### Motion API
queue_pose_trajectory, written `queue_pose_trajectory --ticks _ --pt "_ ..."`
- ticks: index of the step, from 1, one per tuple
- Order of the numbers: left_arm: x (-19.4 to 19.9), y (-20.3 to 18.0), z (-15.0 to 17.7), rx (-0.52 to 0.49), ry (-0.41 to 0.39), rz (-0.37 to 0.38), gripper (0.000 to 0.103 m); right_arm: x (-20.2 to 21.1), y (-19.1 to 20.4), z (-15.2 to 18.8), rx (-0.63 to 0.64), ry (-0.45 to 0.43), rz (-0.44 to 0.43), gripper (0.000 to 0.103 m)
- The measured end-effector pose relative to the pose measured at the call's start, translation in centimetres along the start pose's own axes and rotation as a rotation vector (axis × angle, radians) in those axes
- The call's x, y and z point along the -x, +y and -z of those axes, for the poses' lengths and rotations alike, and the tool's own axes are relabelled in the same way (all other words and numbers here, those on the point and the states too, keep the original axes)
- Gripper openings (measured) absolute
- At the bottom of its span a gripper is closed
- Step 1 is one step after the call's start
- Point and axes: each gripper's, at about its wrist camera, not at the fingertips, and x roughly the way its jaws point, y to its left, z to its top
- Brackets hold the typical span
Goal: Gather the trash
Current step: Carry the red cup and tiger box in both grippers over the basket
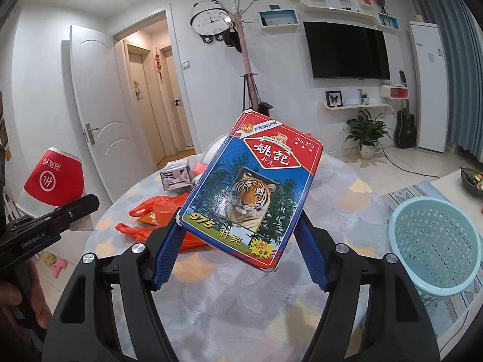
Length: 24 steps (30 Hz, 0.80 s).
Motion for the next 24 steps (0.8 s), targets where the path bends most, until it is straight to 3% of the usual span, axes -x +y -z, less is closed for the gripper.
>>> queue_pose_trajectory --ticks 15,24 --pt "-2.1 -4.6 -0.4 -0.072 0.014 0.092 0.025 0.8 -4.4 0.6 -0.066 -0.006 0.081 0.067" --pt "-4.4 -9.1 -1.1 -0.136 0.023 0.174 0.025 1.4 -9.1 1.2 -0.138 -0.019 0.155 0.067"
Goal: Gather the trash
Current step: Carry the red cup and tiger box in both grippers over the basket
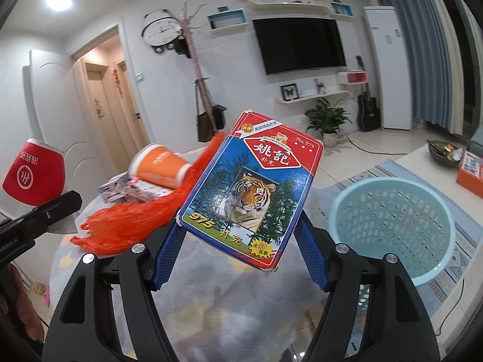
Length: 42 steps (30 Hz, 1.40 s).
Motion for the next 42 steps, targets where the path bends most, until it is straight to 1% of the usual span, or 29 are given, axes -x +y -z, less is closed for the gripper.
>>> queue_pose_trajectory --ticks 6,12,13,16,19,22,23,26,30,36,42 --pt "-2.7 -3.6 -0.8 -0.053 0.014 0.062 0.025 0.2 -3.3 -0.4 -0.038 -0.022 0.051 0.067" --pt "-5.4 -7.0 -1.6 -0.084 0.034 0.135 0.025 0.8 -7.7 -0.7 -0.078 -0.048 0.113 0.067" --pt "-6.2 -7.7 -1.8 -0.090 0.043 0.161 0.025 0.9 -8.6 -0.7 -0.088 -0.054 0.127 0.067" --pt "-8.5 -9.2 -2.4 -0.098 0.080 0.208 0.025 1.2 -11.5 -0.8 -0.122 -0.064 0.167 0.067" --pt "-10.5 -10.9 -3.1 -0.109 0.100 0.248 0.025 1.3 -13.7 -0.7 -0.136 -0.069 0.204 0.067" --pt "-12.4 -12.8 -3.8 -0.129 0.110 0.286 0.025 1.1 -15.8 -0.6 -0.147 -0.063 0.236 0.067" --pt "-13.3 -13.8 -4.0 -0.136 0.121 0.313 0.025 1.0 -16.4 -0.5 -0.150 -0.061 0.247 0.067" --pt "-15.6 -15.5 -4.0 -0.148 0.159 0.353 0.025 0.7 -18.4 0.0 -0.166 -0.050 0.274 0.067" --pt "-18.9 -17.3 -3.9 -0.155 0.207 0.378 0.025 0.0 -20.0 0.7 -0.171 -0.032 0.308 0.067" --pt "-22.6 -19.4 -3.8 -0.165 0.269 0.403 0.025 -1.5 -22.1 1.2 -0.164 0.007 0.341 0.067" --pt "-24.9 -20.3 -3.2 -0.168 0.313 0.401 0.026 -3.2 -23.1 1.7 -0.148 0.058 0.346 0.069"
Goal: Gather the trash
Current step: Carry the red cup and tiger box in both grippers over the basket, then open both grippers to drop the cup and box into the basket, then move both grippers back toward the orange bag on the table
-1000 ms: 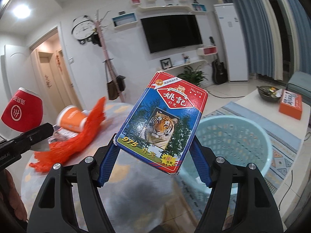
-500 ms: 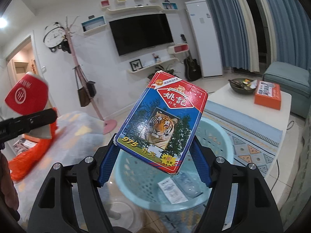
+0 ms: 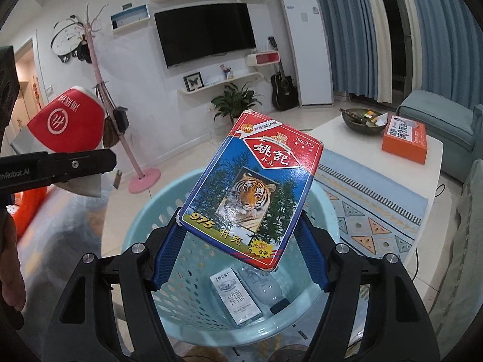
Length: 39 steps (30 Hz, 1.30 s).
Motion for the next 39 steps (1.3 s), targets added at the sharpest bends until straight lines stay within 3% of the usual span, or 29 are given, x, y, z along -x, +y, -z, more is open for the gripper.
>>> queue_pose_trajectory --ticks 3,5,9,19,29,34,39 --pt "-1.0 0.4 -0.1 0.009 0.040 0.010 0.029 -1.0 0.4 0.3 0.035 0.033 0.010 0.069" --pt "-1.8 0.7 -0.1 0.021 0.075 -0.001 0.046 -1.2 0.8 0.6 0.059 0.036 0.024 0.069" --pt "-1.3 1.8 -0.7 0.059 0.073 0.010 0.047 -1.1 0.8 1.0 0.056 0.043 0.019 0.069" --pt "5.8 3.5 0.3 0.115 -0.023 -0.041 0.057 0.7 1.6 1.0 -0.007 0.043 -0.020 0.070" --pt "16.1 6.8 6.7 0.175 -0.090 -0.161 0.057 4.1 8.0 1.2 0.061 0.035 -0.119 0.072" --pt "21.7 11.0 11.0 0.248 -0.129 -0.298 0.060 5.8 12.4 1.6 0.108 0.035 -0.188 0.076" --pt "25.7 16.4 15.7 0.376 -0.124 -0.382 0.060 7.3 17.0 2.0 0.181 0.029 -0.250 0.076"
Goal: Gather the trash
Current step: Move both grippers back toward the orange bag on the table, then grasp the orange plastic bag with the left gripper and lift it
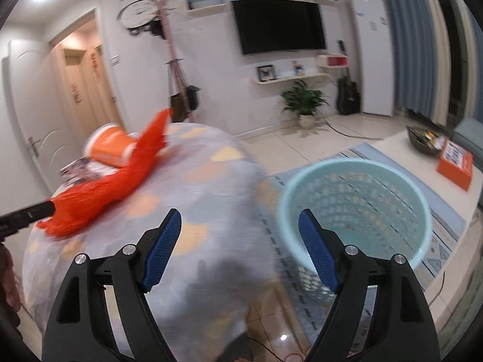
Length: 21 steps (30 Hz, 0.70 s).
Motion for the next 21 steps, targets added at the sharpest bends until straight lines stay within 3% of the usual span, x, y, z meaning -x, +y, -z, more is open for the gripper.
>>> queue_pose_trajectory --ticks 3,6,11,15,21 --pt "0.6 3.9 0.8 0.063 0.001 -0.052 0.060 0.0 3.1 -0.3 0.063 -0.002 -0.033 0.076" --pt "0.7 6.2 1.6 0.107 0.007 -0.059 0.060 -0.1 5.8 -0.6 0.109 0.005 -0.074 0.076" --pt "-0.2 3.8 1.0 0.001 -0.010 0.000 0.060 -0.8 9.2 -1.2 0.147 0.016 -0.133 0.076" --pt "-1.5 1.7 0.3 -0.093 -0.029 -0.016 0.060 -0.9 10.5 -1.3 0.147 0.013 -0.157 0.076" --pt "-6.2 0.1 -1.8 -0.119 0.046 -0.004 0.062 -0.9 10.3 -1.0 0.133 0.026 -0.162 0.076"
